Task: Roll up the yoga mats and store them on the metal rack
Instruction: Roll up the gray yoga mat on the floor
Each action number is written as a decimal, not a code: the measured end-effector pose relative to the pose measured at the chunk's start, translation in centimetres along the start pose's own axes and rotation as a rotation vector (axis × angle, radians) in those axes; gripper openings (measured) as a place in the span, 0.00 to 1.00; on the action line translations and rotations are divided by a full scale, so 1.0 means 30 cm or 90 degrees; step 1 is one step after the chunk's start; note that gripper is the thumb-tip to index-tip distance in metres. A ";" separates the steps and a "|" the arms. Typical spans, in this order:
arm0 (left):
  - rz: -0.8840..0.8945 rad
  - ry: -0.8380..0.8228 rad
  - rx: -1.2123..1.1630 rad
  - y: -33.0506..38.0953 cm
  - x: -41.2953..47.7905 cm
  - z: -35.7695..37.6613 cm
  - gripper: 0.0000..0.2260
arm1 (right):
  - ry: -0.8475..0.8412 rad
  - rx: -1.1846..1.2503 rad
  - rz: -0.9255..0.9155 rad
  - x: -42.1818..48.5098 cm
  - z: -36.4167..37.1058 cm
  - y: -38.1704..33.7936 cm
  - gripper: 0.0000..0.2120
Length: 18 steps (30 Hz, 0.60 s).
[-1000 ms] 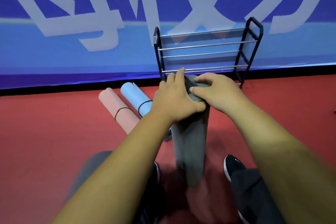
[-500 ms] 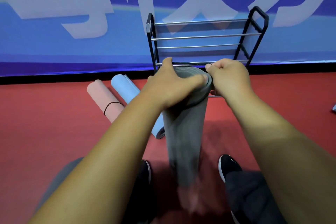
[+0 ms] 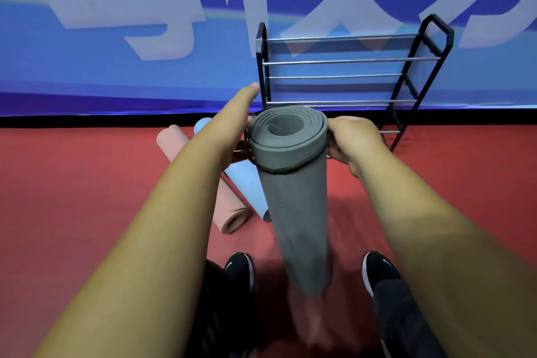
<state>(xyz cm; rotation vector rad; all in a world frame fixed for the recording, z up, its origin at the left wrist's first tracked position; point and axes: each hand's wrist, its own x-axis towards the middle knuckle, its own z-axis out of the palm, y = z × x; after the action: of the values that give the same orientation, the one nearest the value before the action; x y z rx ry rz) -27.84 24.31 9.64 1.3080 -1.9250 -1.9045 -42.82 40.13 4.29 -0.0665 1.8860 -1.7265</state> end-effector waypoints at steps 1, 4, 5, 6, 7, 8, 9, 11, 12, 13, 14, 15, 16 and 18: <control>-0.015 0.006 -0.032 -0.011 0.012 -0.012 0.29 | -0.004 -0.010 0.012 0.000 0.005 0.001 0.13; -0.075 -0.007 -0.110 -0.056 0.071 -0.038 0.30 | -0.011 -0.036 0.022 0.000 0.029 0.009 0.13; -0.094 -0.041 -0.123 -0.071 0.081 -0.036 0.31 | -0.016 -0.044 0.021 0.005 0.037 0.013 0.13; -0.110 -0.074 -0.134 -0.090 0.103 -0.034 0.34 | -0.021 -0.053 0.022 0.009 0.043 0.017 0.14; -0.126 -0.085 -0.150 -0.106 0.119 -0.032 0.33 | -0.023 -0.068 0.028 0.017 0.047 0.024 0.14; -0.134 -0.073 -0.161 -0.120 0.132 -0.026 0.29 | -0.020 -0.084 0.035 0.026 0.049 0.032 0.13; -0.145 -0.058 -0.166 -0.137 0.147 -0.020 0.23 | -0.017 -0.100 0.048 0.035 0.047 0.044 0.11; -0.175 -0.037 -0.165 -0.175 0.160 0.005 0.15 | -0.017 -0.117 0.096 0.051 0.037 0.082 0.07; -0.194 -0.035 -0.157 -0.198 0.167 0.020 0.13 | -0.023 -0.117 0.128 0.061 0.032 0.106 0.05; -0.210 -0.028 -0.159 -0.223 0.174 0.038 0.11 | -0.028 -0.114 0.159 0.076 0.030 0.135 0.04; -0.230 -0.013 -0.167 -0.249 0.185 0.054 0.09 | -0.028 -0.106 0.185 0.091 0.031 0.167 0.04; -0.251 0.003 -0.184 -0.275 0.198 0.068 0.08 | -0.020 -0.093 0.205 0.115 0.035 0.204 0.05; -0.272 0.018 -0.195 -0.300 0.214 0.079 0.08 | -0.008 -0.081 0.219 0.137 0.044 0.237 0.06; -0.315 0.032 -0.206 -0.344 0.253 0.093 0.10 | 0.020 -0.074 0.238 0.194 0.062 0.306 0.08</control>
<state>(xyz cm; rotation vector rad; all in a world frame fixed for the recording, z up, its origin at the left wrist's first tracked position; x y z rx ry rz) -29.44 23.34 -3.33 1.8153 -1.2685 -2.2423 -43.75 37.58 -6.39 0.2550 1.8787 -1.3742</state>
